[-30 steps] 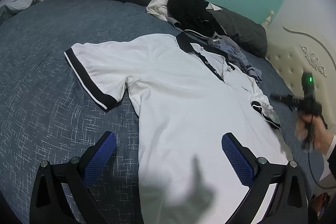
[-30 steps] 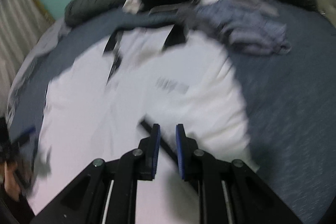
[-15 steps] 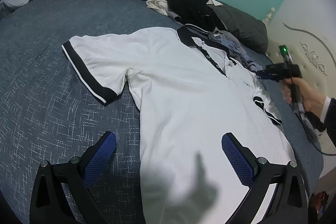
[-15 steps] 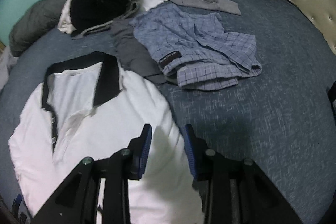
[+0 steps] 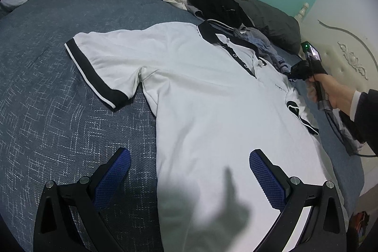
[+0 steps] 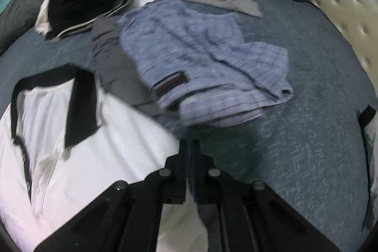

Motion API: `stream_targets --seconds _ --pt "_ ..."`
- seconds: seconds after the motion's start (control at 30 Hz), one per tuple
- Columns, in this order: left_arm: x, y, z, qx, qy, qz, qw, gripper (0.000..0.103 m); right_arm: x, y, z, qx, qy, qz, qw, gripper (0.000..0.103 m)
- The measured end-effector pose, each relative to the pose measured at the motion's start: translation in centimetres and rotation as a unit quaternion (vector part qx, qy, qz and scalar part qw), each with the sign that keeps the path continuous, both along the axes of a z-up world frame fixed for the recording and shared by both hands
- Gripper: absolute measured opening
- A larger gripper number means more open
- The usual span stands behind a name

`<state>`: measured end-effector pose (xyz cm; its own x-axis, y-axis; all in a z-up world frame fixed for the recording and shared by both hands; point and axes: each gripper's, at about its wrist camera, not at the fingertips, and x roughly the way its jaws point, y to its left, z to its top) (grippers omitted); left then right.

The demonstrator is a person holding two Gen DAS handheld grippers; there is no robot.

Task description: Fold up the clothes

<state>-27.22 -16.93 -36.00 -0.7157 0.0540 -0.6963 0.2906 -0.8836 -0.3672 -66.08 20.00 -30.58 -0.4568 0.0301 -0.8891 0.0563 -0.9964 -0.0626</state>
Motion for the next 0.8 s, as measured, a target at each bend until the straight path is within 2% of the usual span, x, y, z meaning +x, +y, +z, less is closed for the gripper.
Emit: stream_targets --seconds 0.1,0.27,0.3,0.37,0.4,0.5,0.53,0.57,0.6,0.67,0.8 --pt "0.0 0.0 0.0 0.0 -0.001 0.0 1.0 0.103 -0.4 0.0 -0.2 -0.016 0.0 0.006 1.0 0.002" --pt "0.0 0.3 0.1 -0.002 0.002 -0.004 1.0 0.103 0.2 0.6 1.7 -0.069 0.019 0.028 0.997 0.004" --pt "0.1 0.4 0.2 -0.003 0.003 -0.004 1.0 0.103 0.4 0.6 2.0 -0.074 0.02 0.036 0.996 0.008" --pt "0.1 0.4 0.4 -0.005 0.005 -0.002 1.0 0.103 0.8 0.3 2.3 -0.069 0.017 0.056 0.996 0.024" --pt "0.1 0.4 0.5 -0.006 0.006 -0.002 1.0 0.103 0.9 0.0 2.1 -0.063 0.007 0.066 0.996 0.027" --pt "0.1 0.4 0.5 -0.007 0.006 -0.002 1.0 0.103 1.4 -0.2 1.4 -0.052 -0.011 0.07 0.996 0.027" --pt "0.1 0.4 0.4 -0.007 0.005 -0.003 1.0 0.103 1.4 -0.2 1.0 -0.049 -0.015 0.07 0.996 0.026" --pt "0.1 0.4 0.4 -0.007 0.005 -0.003 1.0 0.103 1.4 -0.2 0.7 -0.046 -0.019 0.071 0.996 0.015" --pt "0.1 0.4 0.4 -0.008 0.005 -0.003 1.0 0.103 1.4 -0.4 0.4 -0.037 -0.02 0.069 0.997 0.008" --pt "0.1 0.4 0.4 -0.008 0.004 -0.003 1.0 0.103 1.4 -0.4 0.1 -0.022 -0.016 0.059 0.998 0.002" --pt "0.1 0.4 0.3 -0.009 0.004 -0.003 0.9999 0.103 0.8 0.4 0.0 -0.018 -0.004 0.028 0.999 0.001"
